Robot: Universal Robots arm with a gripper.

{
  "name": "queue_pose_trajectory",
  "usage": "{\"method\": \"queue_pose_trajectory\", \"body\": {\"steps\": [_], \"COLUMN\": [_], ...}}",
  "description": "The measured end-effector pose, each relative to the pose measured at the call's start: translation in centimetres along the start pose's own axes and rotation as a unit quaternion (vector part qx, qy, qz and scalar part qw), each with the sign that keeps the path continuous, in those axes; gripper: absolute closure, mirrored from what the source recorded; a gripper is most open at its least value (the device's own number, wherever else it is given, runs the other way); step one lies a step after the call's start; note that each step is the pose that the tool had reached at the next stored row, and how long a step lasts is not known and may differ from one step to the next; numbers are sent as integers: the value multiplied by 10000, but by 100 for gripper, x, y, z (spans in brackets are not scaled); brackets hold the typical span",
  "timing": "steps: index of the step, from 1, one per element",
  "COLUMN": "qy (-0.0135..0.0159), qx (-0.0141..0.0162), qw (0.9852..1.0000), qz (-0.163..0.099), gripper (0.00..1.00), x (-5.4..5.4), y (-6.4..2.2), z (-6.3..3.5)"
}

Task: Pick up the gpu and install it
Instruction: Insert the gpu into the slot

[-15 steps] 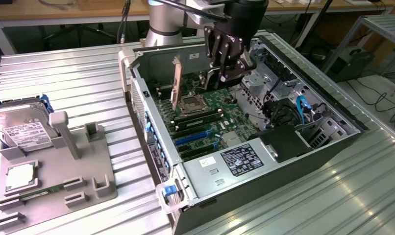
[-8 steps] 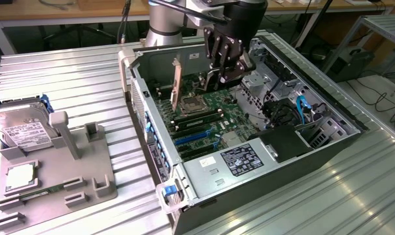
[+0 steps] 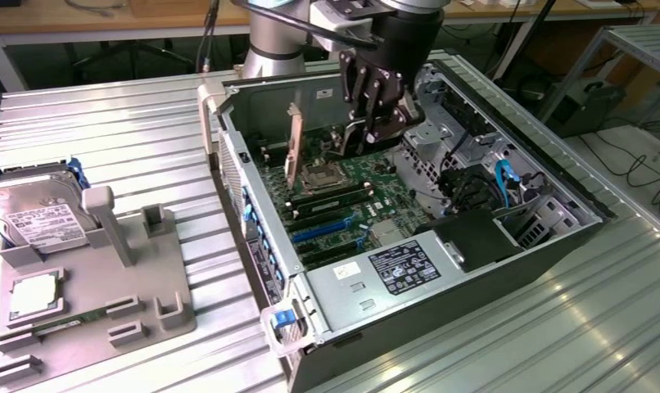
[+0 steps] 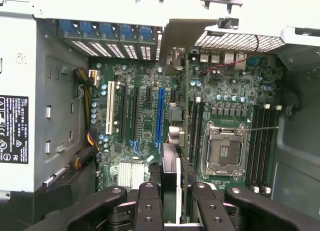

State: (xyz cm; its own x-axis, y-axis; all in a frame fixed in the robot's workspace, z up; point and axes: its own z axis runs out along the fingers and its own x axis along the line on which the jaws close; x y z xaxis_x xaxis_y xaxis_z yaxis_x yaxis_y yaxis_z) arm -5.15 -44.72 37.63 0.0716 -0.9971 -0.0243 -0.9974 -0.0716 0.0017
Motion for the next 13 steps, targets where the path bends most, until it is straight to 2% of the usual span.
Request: {"method": "queue_pose_trajectory", "body": {"steps": [2, 6, 10, 13], "qy": [-10, -19, -21, -21], "qx": [1, 1, -9, -9], "qw": [10000, 10000, 10000, 10000], "qz": [0, 0, 46, 47], "gripper": [73, 73, 73, 73], "x": [3, 6, 10, 11], "y": [0, 0, -1, 0], "z": [34, 169, 306, 359]}}
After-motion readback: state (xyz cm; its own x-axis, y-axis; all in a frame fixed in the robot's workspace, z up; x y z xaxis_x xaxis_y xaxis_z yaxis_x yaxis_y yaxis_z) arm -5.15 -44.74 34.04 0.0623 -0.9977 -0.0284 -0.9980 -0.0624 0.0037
